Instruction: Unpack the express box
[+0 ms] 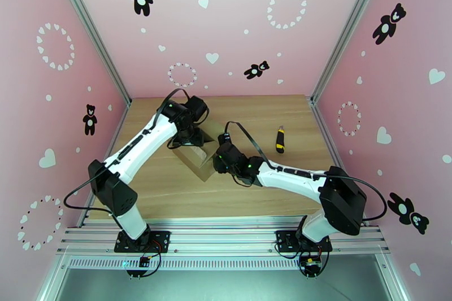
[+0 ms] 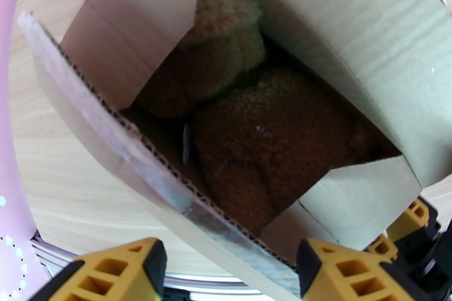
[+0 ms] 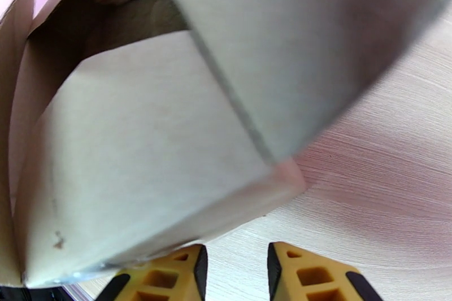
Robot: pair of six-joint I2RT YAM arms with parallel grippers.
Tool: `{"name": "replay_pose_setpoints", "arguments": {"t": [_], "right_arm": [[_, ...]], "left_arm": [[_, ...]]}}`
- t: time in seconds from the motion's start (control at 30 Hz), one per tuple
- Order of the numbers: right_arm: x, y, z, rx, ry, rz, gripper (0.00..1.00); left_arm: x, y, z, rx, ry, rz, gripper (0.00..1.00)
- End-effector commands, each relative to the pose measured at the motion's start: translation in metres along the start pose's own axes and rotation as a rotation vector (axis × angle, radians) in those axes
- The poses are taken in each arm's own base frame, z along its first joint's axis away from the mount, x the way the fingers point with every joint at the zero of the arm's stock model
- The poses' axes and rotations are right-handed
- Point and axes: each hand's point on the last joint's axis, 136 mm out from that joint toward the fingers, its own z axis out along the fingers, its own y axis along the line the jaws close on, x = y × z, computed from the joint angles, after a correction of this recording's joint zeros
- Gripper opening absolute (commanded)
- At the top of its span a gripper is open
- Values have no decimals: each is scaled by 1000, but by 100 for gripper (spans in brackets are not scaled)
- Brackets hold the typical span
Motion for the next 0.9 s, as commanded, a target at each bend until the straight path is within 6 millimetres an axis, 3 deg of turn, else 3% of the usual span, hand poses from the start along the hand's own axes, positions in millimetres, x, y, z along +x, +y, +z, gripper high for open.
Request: {"name": "replay_pose_setpoints", "arguments": {"t": [0.0,0.6,0.87], "right_arm": [[-11,5,2,-2,-13,14,34],[-19,4,11,16,2,60,35],[-27,7,23,3,3,99,35]], "left_arm": [[12,11,-15,8,-3,-24,67],[55,27,-24,74,30,-82,67],[62,26,-28,120,23,-93,67]]}}
